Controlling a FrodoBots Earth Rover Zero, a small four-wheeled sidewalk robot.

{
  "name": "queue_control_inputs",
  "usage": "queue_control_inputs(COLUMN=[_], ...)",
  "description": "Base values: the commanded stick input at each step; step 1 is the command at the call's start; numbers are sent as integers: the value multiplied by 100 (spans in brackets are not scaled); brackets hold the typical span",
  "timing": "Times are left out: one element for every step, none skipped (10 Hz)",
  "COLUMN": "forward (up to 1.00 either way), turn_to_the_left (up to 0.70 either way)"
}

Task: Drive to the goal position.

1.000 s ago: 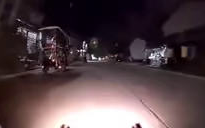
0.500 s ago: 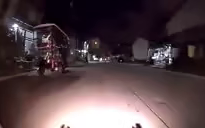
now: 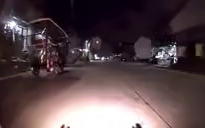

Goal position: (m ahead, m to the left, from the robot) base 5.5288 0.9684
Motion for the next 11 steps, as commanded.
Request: queue_control_inputs(forward=[85, 85, 85, 85, 85, 85, 85, 85, 85, 85, 85], turn_to_the_left=[0, -10, -31, -18, 0, 0, 0, 0, 0, 0, 0])
